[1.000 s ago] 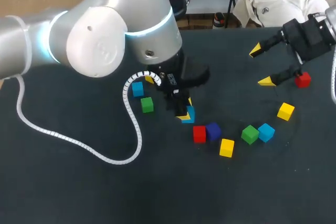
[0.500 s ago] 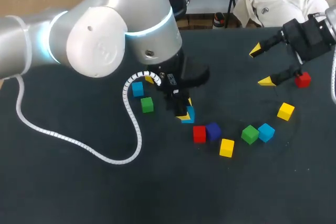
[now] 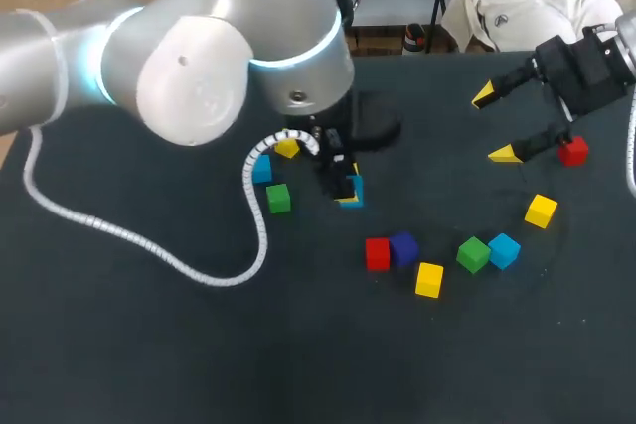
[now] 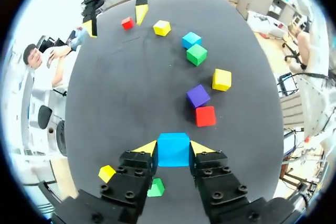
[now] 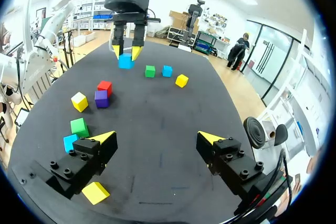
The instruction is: Place the blue cubes, place green cubes on the blue cubes, place the yellow cubes on the green cubes, then place the red cubes on the yellow cubes, and place purple cube on the red cubes.
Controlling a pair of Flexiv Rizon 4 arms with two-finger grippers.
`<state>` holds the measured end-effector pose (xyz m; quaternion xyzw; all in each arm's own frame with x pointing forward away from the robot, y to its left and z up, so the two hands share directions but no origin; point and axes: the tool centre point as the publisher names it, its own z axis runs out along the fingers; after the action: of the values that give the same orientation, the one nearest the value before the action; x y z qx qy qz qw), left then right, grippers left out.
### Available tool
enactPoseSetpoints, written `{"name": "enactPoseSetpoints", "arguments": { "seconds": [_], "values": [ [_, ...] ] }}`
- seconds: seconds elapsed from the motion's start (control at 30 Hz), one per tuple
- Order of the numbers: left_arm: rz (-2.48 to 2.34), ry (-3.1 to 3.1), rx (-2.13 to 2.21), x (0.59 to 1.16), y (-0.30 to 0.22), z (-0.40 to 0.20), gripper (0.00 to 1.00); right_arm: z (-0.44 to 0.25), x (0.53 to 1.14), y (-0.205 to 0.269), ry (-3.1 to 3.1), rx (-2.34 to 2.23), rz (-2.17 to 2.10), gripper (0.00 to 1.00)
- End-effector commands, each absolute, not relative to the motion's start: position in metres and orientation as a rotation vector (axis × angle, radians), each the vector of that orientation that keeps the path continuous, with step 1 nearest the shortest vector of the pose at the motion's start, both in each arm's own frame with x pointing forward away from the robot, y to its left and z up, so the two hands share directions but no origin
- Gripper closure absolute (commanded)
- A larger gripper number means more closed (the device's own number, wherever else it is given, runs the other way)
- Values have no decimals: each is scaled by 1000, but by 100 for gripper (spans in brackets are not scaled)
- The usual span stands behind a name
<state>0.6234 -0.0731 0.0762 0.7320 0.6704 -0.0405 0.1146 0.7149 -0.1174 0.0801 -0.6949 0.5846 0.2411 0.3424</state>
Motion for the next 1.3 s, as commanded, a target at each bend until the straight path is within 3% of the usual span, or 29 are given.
{"name": "enactPoseSetpoints", "arguments": {
  "seconds": [0.03,0.63,0.9,1.3],
  "values": [
    [-82,1954,2211,632,-87,75,100,80,715,-117,1518,-1806,627,0],
    [-82,1954,2211,632,-87,75,100,80,715,-117,1518,-1806,627,0],
    [59,1973,2260,661,-89,85,100,80,715,-117,1518,-1806,627,0],
    [-117,2060,2287,660,-88,65,100,80,715,-117,1518,-1806,627,0]
  ]
}}
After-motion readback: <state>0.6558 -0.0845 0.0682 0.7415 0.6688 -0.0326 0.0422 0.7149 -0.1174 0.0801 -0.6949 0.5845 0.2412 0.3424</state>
